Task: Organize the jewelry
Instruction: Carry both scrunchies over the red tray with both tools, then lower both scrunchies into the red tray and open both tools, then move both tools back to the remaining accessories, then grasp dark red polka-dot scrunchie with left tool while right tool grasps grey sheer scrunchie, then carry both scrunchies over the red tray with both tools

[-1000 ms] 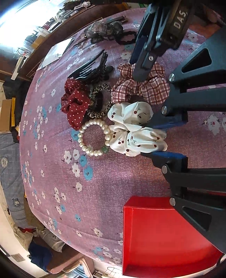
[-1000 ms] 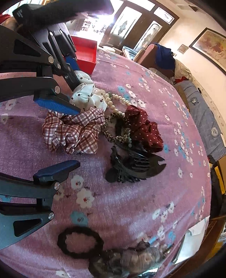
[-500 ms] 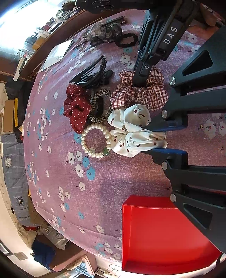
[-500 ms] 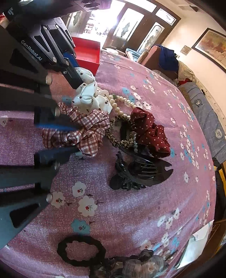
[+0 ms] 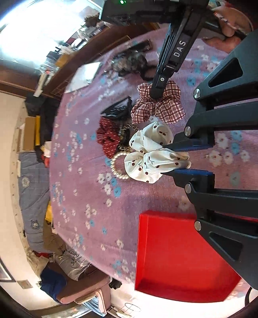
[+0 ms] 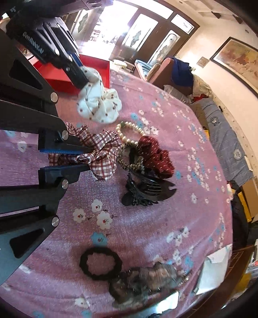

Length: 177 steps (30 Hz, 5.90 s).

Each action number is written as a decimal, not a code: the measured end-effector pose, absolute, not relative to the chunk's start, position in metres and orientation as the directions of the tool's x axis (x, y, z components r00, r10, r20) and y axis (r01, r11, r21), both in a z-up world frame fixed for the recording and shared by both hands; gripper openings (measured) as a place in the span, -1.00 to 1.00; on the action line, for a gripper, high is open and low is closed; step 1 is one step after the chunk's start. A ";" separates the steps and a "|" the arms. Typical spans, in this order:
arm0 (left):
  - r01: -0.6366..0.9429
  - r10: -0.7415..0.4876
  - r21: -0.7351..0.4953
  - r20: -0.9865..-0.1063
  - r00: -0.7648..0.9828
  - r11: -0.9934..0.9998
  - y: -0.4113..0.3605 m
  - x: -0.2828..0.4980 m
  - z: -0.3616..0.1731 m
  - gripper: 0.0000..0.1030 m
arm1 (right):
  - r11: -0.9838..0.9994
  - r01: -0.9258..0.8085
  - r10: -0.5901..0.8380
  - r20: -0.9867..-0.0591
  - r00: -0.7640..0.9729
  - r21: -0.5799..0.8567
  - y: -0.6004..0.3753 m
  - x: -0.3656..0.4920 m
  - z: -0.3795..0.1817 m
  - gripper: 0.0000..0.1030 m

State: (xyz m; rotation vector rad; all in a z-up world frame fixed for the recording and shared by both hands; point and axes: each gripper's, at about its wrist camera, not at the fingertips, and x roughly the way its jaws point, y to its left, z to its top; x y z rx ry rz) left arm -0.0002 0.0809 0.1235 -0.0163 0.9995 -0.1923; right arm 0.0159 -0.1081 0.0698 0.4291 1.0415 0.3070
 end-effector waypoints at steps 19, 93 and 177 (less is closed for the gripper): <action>-0.138 0.015 -0.076 -0.827 0.562 0.988 0.283 -0.025 0.142 -0.72 | 0.848 -0.301 0.529 -0.728 0.436 0.436 0.036 0.000 0.123 -0.80; -0.025 0.072 0.069 -0.853 0.518 0.997 0.098 -0.029 0.128 0.17 | 0.916 0.018 0.337 -0.795 0.505 0.400 -0.160 -0.061 0.076 0.01; -0.357 0.127 -0.047 -0.884 0.449 0.933 0.297 -0.105 0.117 -0.78 | 0.833 -0.405 0.540 -0.715 0.445 0.377 -0.002 -0.062 0.150 -0.76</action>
